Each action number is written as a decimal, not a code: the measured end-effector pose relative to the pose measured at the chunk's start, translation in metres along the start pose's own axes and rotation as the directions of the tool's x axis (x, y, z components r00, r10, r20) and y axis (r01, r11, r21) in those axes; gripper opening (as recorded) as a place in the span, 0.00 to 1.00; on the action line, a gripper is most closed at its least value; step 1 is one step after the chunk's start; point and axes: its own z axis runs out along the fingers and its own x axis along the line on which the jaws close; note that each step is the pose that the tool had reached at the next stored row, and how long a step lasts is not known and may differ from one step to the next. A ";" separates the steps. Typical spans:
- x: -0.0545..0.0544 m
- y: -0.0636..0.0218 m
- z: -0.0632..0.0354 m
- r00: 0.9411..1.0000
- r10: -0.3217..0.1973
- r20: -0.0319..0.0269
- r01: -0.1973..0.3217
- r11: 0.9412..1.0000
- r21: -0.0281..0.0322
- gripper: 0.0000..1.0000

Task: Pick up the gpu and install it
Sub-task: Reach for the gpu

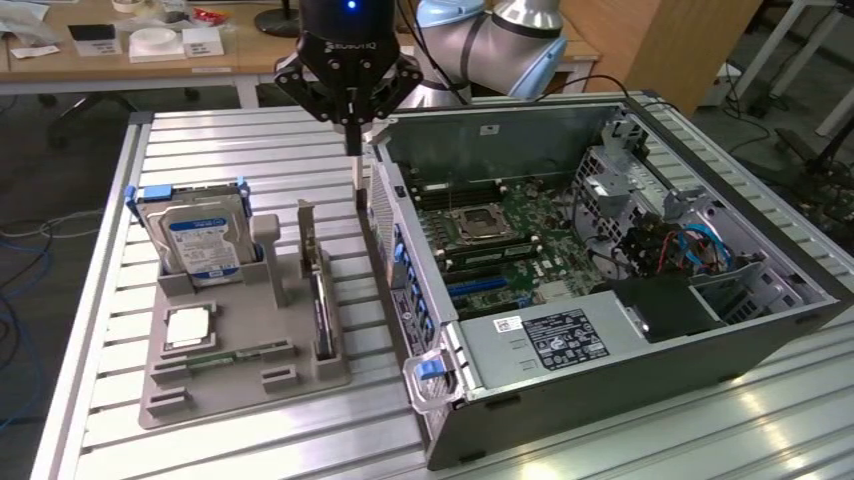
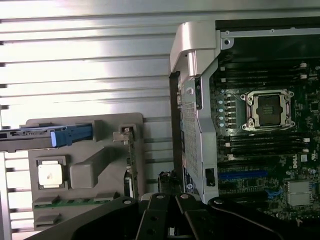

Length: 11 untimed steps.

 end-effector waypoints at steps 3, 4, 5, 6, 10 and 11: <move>0.001 -0.0001 0.0000 1.000 0.000 0.000 0.000 1.000 0.000 0.11; 0.001 -0.0001 0.0000 1.000 0.000 0.000 0.000 1.000 0.000 0.11; 0.002 -0.0002 -0.0001 1.000 0.000 0.000 0.000 1.000 0.000 0.11; 0.003 -0.0002 -0.0001 1.000 0.000 0.000 0.000 1.000 0.000 0.11; 0.007 -0.0005 -0.0001 1.000 0.000 0.000 0.000 1.000 0.000 0.11; 0.008 -0.0006 -0.0001 1.000 0.000 0.000 0.000 1.000 0.000 0.11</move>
